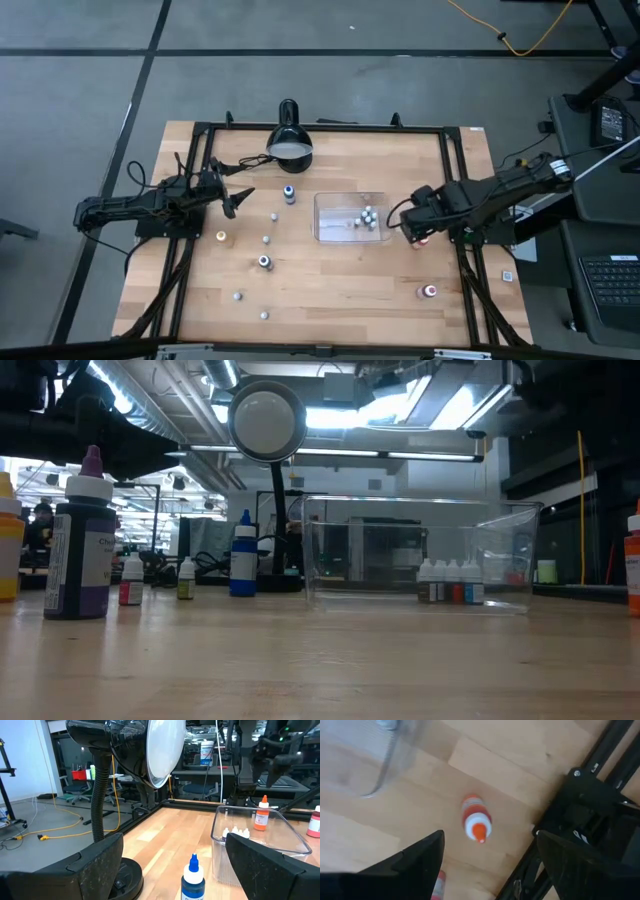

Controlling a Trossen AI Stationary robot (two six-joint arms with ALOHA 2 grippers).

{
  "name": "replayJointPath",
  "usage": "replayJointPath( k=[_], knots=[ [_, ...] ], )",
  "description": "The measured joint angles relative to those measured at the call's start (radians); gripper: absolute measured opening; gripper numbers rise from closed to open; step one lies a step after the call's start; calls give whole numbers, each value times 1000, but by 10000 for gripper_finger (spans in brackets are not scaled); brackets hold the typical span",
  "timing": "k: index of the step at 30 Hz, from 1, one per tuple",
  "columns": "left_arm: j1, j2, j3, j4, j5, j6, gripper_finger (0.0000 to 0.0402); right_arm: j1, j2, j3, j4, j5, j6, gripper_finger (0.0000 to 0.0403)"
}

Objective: Pick & Place food coloring
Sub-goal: Put the big orange food coloring bottle into the transparent bin

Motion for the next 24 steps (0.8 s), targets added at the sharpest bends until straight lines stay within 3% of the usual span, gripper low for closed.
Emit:
replayJointPath(
  k=[7,24],
  knots=[
    [0,0,0,0,0,0,347,1,-27,-125,80,-27,45,320],
    [0,0,0,0,0,0,347,24,-26,-265,303,-54,72,320]
  ],
)
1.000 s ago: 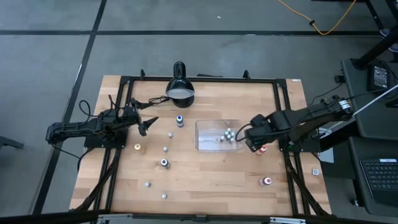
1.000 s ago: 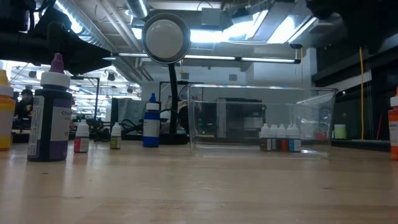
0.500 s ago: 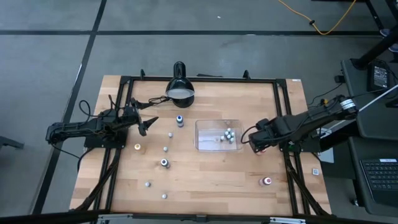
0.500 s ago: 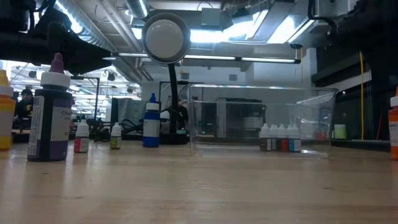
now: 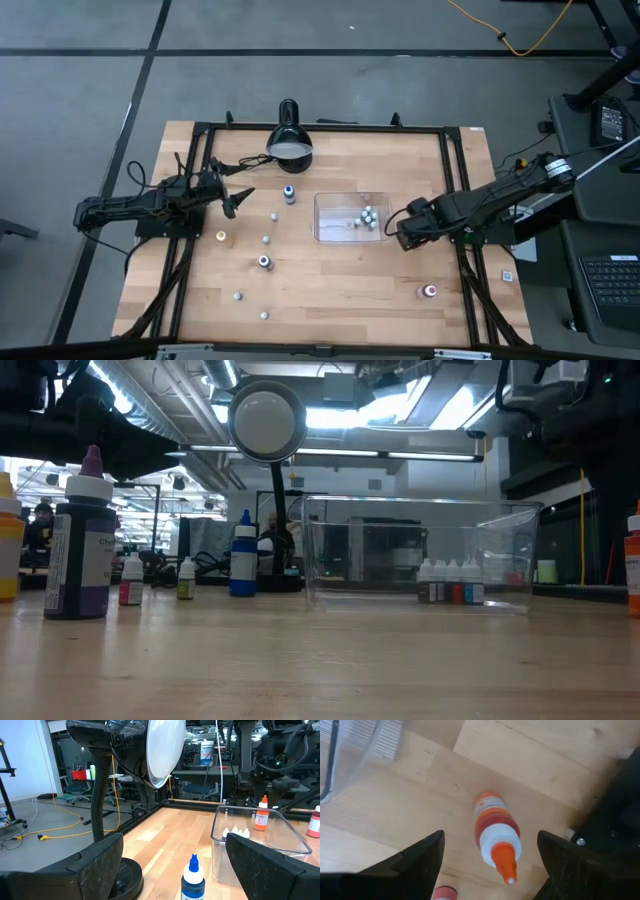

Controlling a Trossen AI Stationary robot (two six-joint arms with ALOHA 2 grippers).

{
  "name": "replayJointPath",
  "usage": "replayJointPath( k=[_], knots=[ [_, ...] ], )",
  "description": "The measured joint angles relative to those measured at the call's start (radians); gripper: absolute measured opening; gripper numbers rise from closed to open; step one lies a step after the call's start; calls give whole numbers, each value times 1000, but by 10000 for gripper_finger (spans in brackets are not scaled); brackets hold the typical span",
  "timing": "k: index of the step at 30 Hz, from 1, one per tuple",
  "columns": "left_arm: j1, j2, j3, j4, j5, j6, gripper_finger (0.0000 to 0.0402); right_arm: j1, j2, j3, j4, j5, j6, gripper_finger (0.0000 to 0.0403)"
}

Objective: Pick & Place food coloring
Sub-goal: Put the big orange food coloring bottle into the transparent bin

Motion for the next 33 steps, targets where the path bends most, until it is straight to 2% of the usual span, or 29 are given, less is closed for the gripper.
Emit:
replayJointPath(
  k=[7,11,19,33],
  knots=[
    [0,0,0,0,0,0,347,0,0,-25,46,0,-2,319],
    [0,0,0,0,0,0,347,0,0,-25,47,0,-3,304],
    [0,0,0,0,0,0,347,0,0,-25,46,-46,1,237],
    [0,0,0,0,0,0,347,0,0,-25,38,-35,23,129]
  ],
)
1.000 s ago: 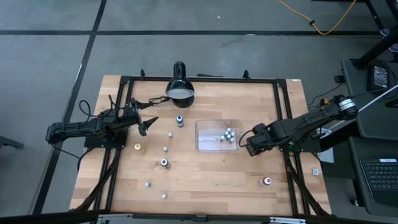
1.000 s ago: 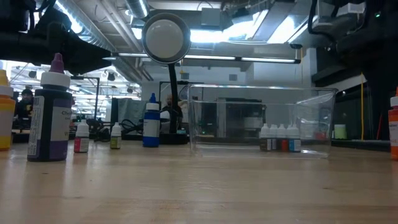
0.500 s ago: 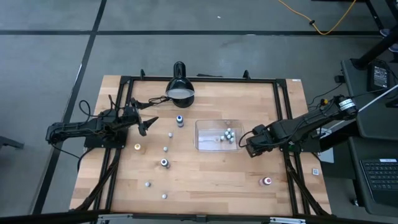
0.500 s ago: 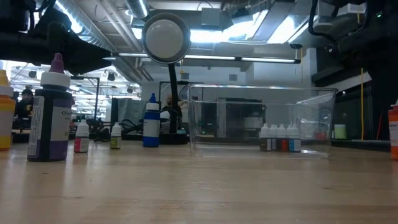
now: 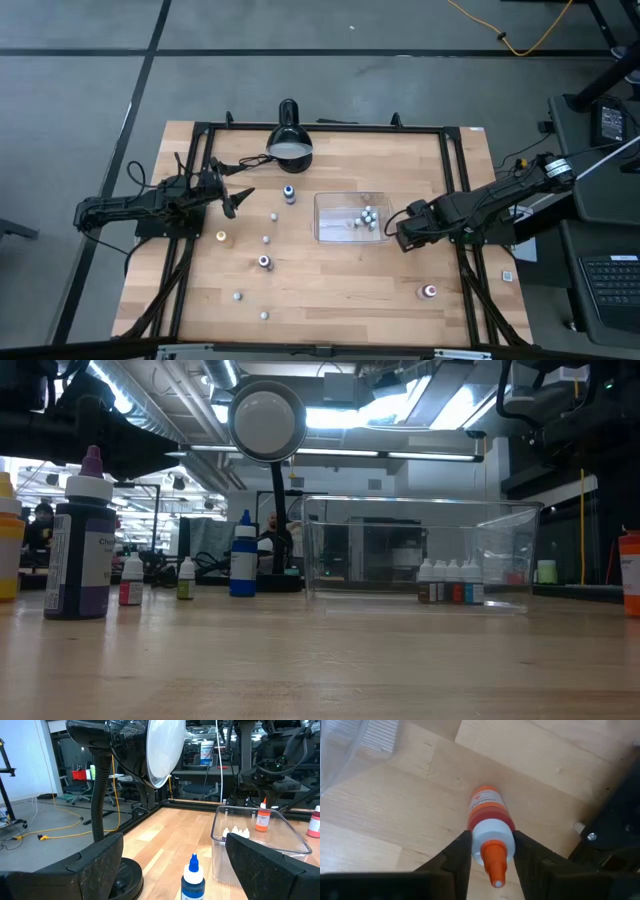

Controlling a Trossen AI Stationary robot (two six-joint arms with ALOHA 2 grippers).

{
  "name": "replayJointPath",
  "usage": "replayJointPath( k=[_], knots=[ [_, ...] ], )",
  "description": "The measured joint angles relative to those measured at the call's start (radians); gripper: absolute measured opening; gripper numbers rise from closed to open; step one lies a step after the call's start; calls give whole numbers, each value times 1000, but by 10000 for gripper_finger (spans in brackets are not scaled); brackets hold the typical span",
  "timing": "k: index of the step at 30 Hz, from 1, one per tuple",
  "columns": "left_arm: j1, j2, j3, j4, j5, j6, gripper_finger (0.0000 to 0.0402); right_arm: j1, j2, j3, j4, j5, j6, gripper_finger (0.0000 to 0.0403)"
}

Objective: Pick & Place food coloring
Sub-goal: Put the big orange food coloring bottle into the transparent bin

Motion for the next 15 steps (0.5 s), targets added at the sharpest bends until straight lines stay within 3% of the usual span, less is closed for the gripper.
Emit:
replayJointPath(
  k=[7,15],
  knots=[
    [0,0,0,0,0,0,347,0,2,21,-51,22,-4,121],
    [0,0,0,0,0,0,347,-1,2,181,-263,11,-78,123]
  ],
)
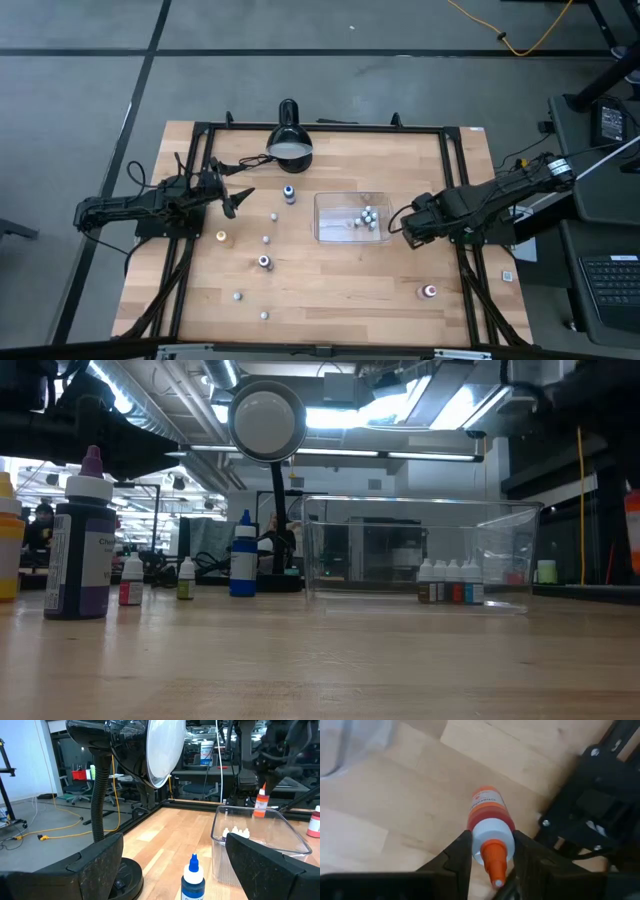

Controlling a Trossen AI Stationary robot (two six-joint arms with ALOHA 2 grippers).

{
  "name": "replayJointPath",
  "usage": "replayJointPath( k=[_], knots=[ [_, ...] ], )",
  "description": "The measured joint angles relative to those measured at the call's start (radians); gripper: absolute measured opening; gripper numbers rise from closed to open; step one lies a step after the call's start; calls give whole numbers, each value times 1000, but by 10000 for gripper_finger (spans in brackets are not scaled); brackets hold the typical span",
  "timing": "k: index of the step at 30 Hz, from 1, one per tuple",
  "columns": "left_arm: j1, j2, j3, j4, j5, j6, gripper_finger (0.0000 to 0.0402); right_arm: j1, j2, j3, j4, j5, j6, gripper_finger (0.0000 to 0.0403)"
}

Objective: Pick & Place food coloring
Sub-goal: Put the big orange food coloring bottle into the transparent bin

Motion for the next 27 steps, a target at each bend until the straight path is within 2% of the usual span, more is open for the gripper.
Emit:
replayJointPath(
  k=[7,16,27],
  knots=[
    [0,0,0,0,0,0,347,-44,59,193,-158,8,-84,123],
    [0,0,0,0,0,0,347,-180,205,455,-162,56,-245,123],
    [0,0,0,0,0,0,347,-346,448,760,-148,100,-426,124]
  ],
)
